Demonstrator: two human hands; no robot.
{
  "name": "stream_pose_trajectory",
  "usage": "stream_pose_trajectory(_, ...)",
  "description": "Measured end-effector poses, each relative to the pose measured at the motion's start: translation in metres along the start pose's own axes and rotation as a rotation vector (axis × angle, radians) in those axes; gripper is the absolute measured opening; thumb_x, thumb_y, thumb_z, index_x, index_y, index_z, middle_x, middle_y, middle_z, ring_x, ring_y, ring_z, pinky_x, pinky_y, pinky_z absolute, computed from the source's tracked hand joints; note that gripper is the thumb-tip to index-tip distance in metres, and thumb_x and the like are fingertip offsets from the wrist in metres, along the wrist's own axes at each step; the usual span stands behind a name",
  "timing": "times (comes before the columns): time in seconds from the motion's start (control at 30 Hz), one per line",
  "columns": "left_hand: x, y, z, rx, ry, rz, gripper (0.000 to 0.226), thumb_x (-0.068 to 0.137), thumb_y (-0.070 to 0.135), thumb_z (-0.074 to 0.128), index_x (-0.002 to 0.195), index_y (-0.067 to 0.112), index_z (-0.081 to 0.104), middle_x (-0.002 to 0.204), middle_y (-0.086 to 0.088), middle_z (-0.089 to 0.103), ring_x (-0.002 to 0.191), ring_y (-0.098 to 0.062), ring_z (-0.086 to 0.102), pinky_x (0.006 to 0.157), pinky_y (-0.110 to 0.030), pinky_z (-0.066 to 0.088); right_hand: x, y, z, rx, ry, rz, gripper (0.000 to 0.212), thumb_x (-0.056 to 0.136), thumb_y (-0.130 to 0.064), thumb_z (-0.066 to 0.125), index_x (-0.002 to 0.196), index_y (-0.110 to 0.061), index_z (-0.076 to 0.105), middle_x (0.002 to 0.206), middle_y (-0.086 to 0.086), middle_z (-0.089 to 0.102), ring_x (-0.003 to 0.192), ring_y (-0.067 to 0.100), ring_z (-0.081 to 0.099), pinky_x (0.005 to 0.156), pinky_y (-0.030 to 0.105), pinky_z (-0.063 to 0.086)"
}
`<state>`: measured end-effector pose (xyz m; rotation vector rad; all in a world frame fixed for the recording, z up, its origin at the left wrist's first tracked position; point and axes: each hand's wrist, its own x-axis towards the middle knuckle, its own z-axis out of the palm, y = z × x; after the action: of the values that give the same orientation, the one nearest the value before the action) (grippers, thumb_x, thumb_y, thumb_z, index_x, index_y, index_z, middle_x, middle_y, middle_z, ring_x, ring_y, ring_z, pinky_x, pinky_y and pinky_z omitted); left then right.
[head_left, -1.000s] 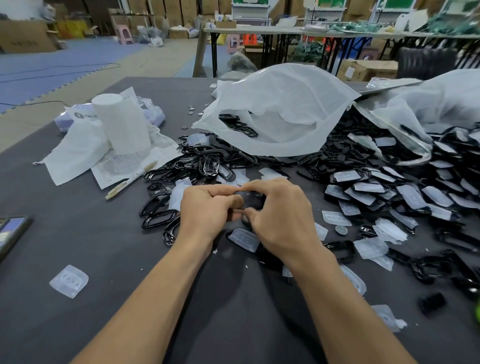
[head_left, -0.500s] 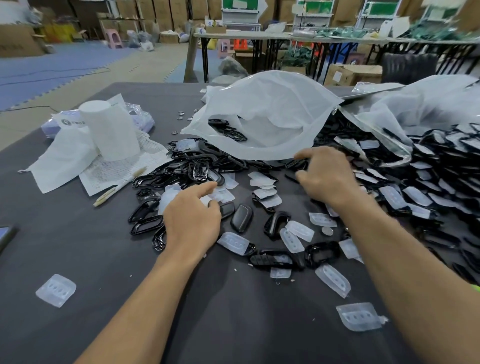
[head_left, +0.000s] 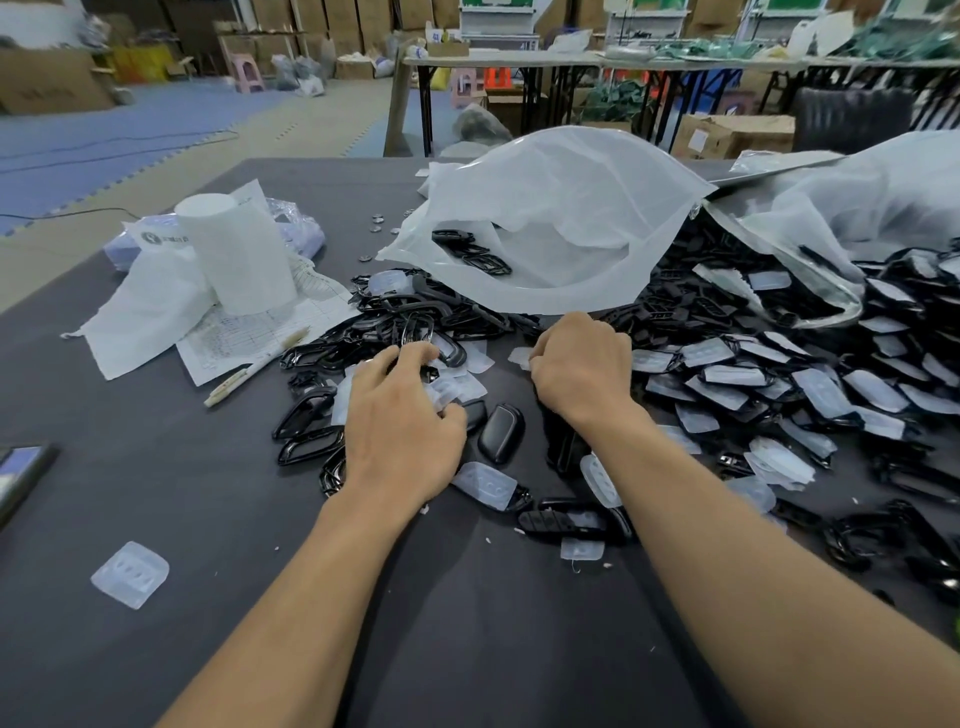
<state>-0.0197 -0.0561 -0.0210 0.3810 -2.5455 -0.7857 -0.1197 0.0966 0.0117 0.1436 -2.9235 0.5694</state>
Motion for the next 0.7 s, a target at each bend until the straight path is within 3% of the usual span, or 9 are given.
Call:
stream_pose_trajectory(0.07, 0.0, 0.001, -0.002, 0.002, 0.02, 0.003, 0.046, 0.078, 0.021, 0.069, 0.117, 0.036, 0.049, 0.11, 0.019, 0.06, 0.118, -0.011, 0.046, 0.09, -0.017, 0.026, -0.007, 0.001, -0.003, 0.071, 0.014, 0.033, 0.016, 0.087, -0.018, 0.065, 0.092, -0.025, 0.078, 0.093, 0.0, 0.076, 0.102, 0.027, 0.067, 0.099, 0.038, 0.041)
stream_pose_trajectory(0.13, 0.0, 0.003, -0.004, 0.02, 0.013, 0.006, 0.042, 0.074, 0.02, 0.068, 0.105, 0.038, 0.047, 0.091, 0.02, 0.056, 0.1, -0.011, 0.045, 0.084, -0.021, 0.028, -0.015, 0.002, -0.005, 0.241, 0.04, 0.06, 0.019, 0.087, -0.016, 0.066, 0.078, -0.027, 0.078, 0.08, -0.004, 0.076, 0.09, 0.022, 0.07, 0.096, 0.037, 0.047)
stream_pose_trajectory(0.2, -0.002, 0.004, -0.005, 0.061, -0.008, 0.032, 0.033, 0.073, 0.021, 0.067, 0.099, 0.036, 0.054, 0.082, 0.018, 0.055, 0.093, -0.014, 0.045, 0.086, -0.025, 0.028, -0.023, 0.006, -0.007, 0.525, 0.087, 0.115, 0.021, 0.087, -0.017, 0.068, 0.071, -0.027, 0.077, 0.066, -0.011, 0.073, 0.073, 0.009, 0.07, 0.081, 0.033, 0.055)
stream_pose_trajectory(0.27, -0.002, 0.005, -0.007, 0.132, -0.022, 0.061, 0.027, 0.071, 0.029, 0.062, 0.097, 0.036, 0.062, 0.081, 0.019, 0.056, 0.092, -0.014, 0.044, 0.091, -0.028, 0.028, -0.033, 0.006, -0.007, 0.804, 0.149, 0.178, 0.018, 0.087, -0.021, 0.074, 0.071, -0.029, 0.078, 0.068, -0.017, 0.073, 0.067, -0.003, 0.066, 0.068, 0.022, 0.05)
stream_pose_trajectory(0.33, -0.003, 0.005, -0.009, 0.207, -0.051, 0.068, 0.039, 0.065, 0.037, 0.053, 0.102, 0.039, 0.066, 0.085, 0.019, 0.058, 0.091, -0.011, 0.042, 0.096, -0.032, 0.028, -0.045, 0.004, -0.005, 0.976, 0.195, 0.188, 0.018, 0.088, -0.021, 0.077, 0.072, -0.028, 0.078, 0.071, -0.018, 0.074, 0.066, -0.006, 0.065, 0.067, 0.017, 0.048)
stream_pose_trajectory(0.47, -0.001, 0.004, -0.011, 0.09, -0.012, 0.013, 0.06, 0.058, 0.033, 0.052, 0.115, 0.036, 0.07, 0.081, 0.019, 0.056, 0.087, -0.01, 0.044, 0.092, -0.029, 0.027, -0.066, -0.008, 0.002, 1.06, 0.186, 0.071, 0.02, 0.091, -0.014, 0.075, 0.074, -0.025, 0.076, 0.07, -0.015, 0.074, 0.063, -0.005, 0.062, 0.064, 0.012, 0.048)
stream_pose_trajectory(0.6, 0.003, -0.002, -0.014, -0.046, 0.128, -0.059, 0.054, 0.069, 0.024, 0.062, 0.122, 0.032, 0.068, 0.083, 0.015, 0.055, 0.088, -0.013, 0.045, 0.092, -0.03, 0.032, -0.074, -0.013, 0.005, 1.01, 0.14, 0.047, 0.022, 0.097, -0.019, 0.07, 0.076, -0.023, 0.072, 0.06, -0.007, 0.065, 0.053, 0.005, 0.05, 0.052, 0.018, 0.042)
stream_pose_trajectory(0.7, 0.012, -0.004, -0.01, -0.009, 0.169, -0.061, 0.049, 0.082, 0.015, 0.061, 0.13, 0.027, 0.065, 0.098, 0.011, 0.061, 0.099, -0.018, 0.049, 0.098, -0.033, 0.033, -0.074, -0.009, 0.004, 1.062, 0.072, 0.095, 0.023, 0.103, -0.022, 0.061, 0.081, -0.023, 0.065, 0.053, -0.006, 0.056, 0.046, 0.014, 0.045, 0.045, 0.027, 0.038)
